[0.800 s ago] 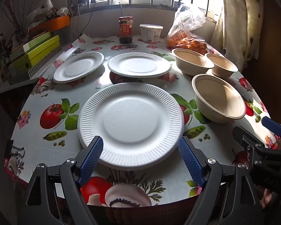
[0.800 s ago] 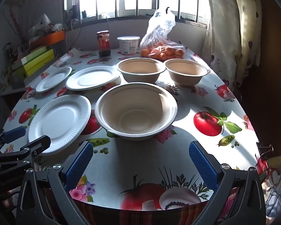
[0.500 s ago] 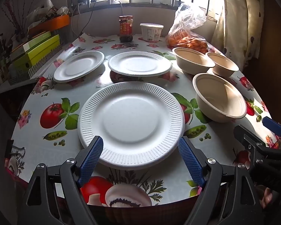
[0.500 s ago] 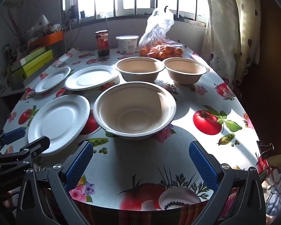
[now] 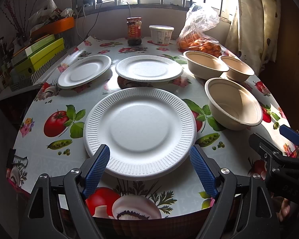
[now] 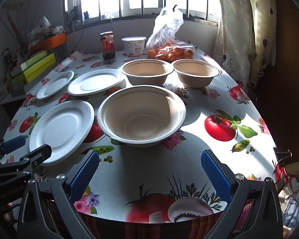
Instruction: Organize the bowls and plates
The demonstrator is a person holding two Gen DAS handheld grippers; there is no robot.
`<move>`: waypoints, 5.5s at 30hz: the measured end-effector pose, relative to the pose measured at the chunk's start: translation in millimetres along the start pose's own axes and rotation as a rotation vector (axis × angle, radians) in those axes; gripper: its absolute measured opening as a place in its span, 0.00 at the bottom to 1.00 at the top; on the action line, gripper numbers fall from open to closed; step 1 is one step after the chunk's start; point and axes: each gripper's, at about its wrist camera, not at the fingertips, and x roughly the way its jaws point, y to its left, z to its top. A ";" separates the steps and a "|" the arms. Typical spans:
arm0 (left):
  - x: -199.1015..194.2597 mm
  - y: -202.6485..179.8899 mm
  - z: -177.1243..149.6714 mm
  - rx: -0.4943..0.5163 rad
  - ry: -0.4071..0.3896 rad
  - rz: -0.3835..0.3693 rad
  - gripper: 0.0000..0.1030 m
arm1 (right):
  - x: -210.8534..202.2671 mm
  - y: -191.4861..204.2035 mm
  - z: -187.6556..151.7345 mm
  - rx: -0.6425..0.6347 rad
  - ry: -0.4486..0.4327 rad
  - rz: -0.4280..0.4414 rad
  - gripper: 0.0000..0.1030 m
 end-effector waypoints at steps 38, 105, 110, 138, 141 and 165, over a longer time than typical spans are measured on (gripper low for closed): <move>-2.5 -1.3 1.8 0.002 -0.002 0.008 0.80 | -1.1 0.4 1.1 0.006 0.002 0.003 1.00; 19.2 113.0 -0.2 -0.226 0.070 0.008 0.72 | 32.2 83.3 17.7 -0.211 0.091 0.305 0.53; 29.9 112.7 -0.4 -0.216 0.098 -0.017 0.59 | 43.1 84.2 15.0 -0.189 0.133 0.311 0.52; 44.1 116.7 11.3 -0.192 0.121 -0.066 0.26 | 69.0 97.8 20.3 -0.159 0.202 0.355 0.29; 42.2 122.6 10.4 -0.205 0.118 -0.056 0.26 | 71.0 103.3 22.1 -0.172 0.206 0.361 0.29; 37.7 180.0 10.3 -0.293 0.108 0.065 0.26 | 97.7 169.6 42.1 -0.269 0.245 0.455 0.29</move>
